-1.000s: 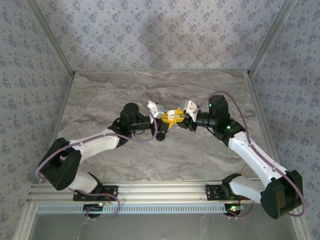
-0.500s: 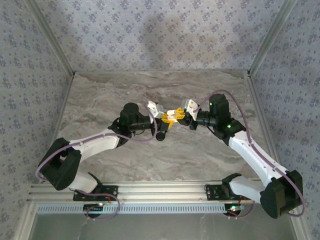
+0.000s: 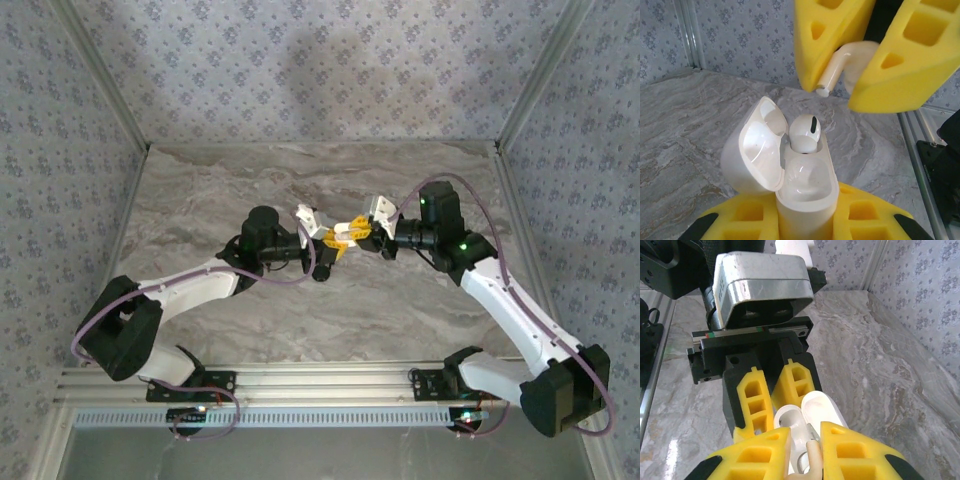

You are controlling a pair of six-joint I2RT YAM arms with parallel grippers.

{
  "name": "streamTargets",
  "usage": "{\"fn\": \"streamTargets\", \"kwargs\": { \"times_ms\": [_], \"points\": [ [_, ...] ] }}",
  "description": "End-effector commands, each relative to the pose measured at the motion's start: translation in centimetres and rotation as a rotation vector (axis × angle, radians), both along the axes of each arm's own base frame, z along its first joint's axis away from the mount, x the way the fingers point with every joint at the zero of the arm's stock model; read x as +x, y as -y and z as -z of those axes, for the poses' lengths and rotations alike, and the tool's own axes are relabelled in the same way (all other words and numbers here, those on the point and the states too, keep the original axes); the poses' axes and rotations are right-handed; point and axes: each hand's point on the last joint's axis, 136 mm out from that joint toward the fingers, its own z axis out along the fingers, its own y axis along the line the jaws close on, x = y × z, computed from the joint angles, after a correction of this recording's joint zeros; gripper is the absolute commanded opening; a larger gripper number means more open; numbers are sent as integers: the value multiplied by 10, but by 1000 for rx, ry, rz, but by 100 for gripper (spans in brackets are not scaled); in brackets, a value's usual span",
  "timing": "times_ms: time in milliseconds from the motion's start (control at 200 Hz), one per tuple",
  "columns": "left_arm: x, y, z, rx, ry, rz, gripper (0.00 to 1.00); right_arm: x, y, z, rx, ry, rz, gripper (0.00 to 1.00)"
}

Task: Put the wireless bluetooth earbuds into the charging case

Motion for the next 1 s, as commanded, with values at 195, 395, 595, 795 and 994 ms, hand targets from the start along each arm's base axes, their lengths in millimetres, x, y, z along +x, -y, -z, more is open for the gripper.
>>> {"fn": "streamTargets", "kwargs": {
  "times_ms": [195,395,595,795,994],
  "points": [
    [-5,-1,-22,-34,54,27,12,-6,2,-11,6,-79,14,18],
    [-6,-6,-20,-34,57,23,12,7,9,-10,62,-320,172,18],
    [-8,-10,-23,-34,112,23,12,18,15,-12,176,-550,333,19],
    [-7,-10,-22,-28,112,21,12,22,18,-15,262,-719,423,20],
    [-6,-10,-20,-28,89,17,12,21,20,-15,319,-858,466,20]
  ]
}}
